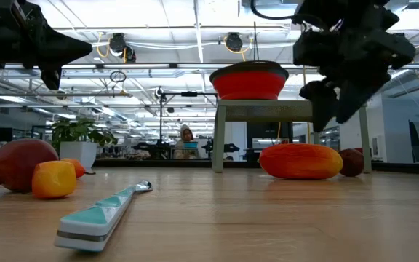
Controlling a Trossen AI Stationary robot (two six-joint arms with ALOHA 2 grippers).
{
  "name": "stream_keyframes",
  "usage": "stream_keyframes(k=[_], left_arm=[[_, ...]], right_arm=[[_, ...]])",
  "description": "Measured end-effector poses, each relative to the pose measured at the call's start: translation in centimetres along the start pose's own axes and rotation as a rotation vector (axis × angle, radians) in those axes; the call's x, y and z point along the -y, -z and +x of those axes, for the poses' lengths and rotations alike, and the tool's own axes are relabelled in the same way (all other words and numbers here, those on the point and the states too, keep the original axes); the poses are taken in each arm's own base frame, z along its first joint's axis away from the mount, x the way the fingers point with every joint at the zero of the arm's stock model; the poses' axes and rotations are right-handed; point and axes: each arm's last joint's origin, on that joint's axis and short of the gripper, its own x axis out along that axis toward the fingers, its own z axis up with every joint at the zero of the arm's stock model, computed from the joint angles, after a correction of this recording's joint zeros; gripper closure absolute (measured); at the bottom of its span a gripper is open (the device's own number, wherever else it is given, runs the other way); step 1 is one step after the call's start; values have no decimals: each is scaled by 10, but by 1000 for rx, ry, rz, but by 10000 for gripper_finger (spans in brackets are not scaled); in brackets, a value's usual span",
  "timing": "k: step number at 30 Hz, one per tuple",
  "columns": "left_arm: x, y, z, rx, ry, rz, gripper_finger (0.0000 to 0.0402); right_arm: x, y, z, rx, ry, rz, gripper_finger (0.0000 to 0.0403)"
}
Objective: Pick & Place Fruit
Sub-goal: Put the mango into the red strainer bowl on the shelf
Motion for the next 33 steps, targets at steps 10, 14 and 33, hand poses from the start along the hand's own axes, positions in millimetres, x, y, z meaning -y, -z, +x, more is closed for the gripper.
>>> stream_keyframes(k=[10,14,33], left_arm=[[0,0,0,1,0,-5,378],[0,0,0,2,0,-6,378],[0,0,0,1,1,-1,378]], right_arm=[[4,5,5,-1,105,-18,113],[4,1,5,41,105,-22,112],[22,-7,41,33,125,-9,103]])
